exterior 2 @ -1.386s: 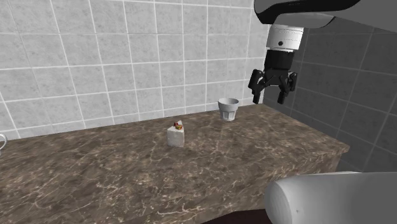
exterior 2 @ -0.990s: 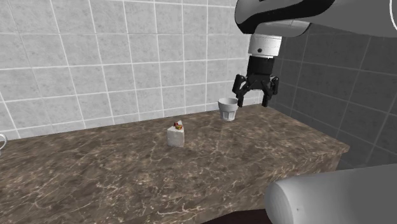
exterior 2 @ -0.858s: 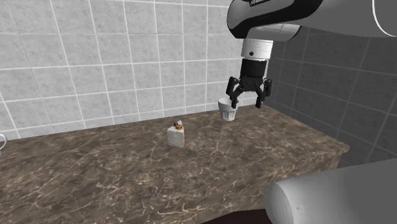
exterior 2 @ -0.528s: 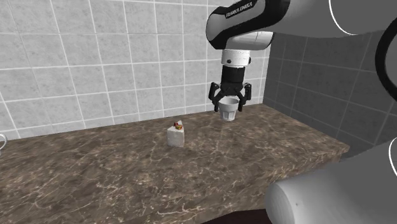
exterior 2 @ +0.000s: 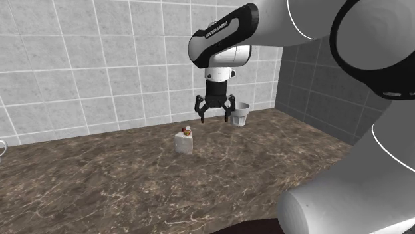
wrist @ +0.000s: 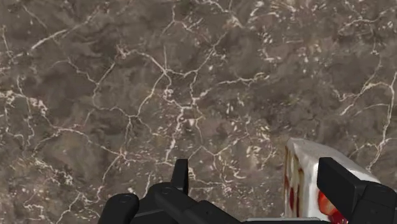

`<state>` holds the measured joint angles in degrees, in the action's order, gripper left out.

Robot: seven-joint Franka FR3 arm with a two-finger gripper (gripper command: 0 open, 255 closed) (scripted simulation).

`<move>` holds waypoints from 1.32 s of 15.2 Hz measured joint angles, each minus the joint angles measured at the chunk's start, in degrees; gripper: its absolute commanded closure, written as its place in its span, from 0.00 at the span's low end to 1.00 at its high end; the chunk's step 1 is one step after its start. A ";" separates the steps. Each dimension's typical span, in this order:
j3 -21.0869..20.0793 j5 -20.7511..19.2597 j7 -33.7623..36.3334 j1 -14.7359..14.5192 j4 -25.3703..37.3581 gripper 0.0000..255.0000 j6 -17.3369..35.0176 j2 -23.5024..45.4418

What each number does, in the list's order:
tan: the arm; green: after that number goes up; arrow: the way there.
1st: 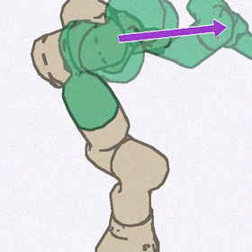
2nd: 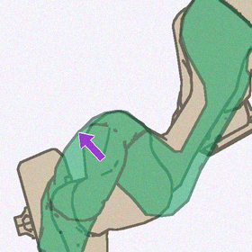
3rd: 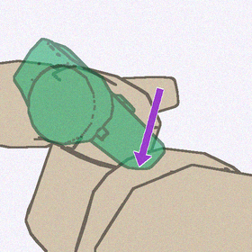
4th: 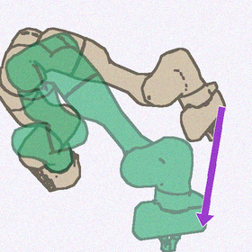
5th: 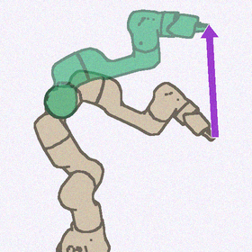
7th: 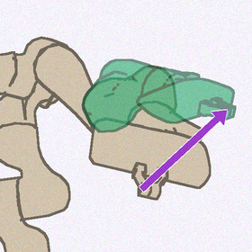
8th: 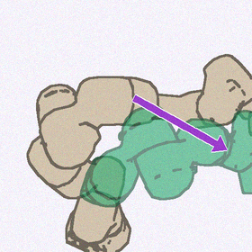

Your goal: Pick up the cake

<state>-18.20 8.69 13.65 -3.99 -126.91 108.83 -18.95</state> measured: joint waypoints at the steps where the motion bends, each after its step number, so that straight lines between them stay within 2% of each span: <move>1: -0.88 -0.60 1.37 0.03 1.67 0.00 0.60 2.27; 7: -5.53 -5.90 10.48 -0.73 11.42 0.00 3.92 15.91; 12: -7.32 -11.78 17.78 -3.02 20.02 0.00 5.20 27.11; 20: -7.15 -13.80 19.57 -3.76 18.44 0.00 10.00 30.77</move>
<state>-25.35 -5.11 33.22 -7.75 -108.47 118.82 11.81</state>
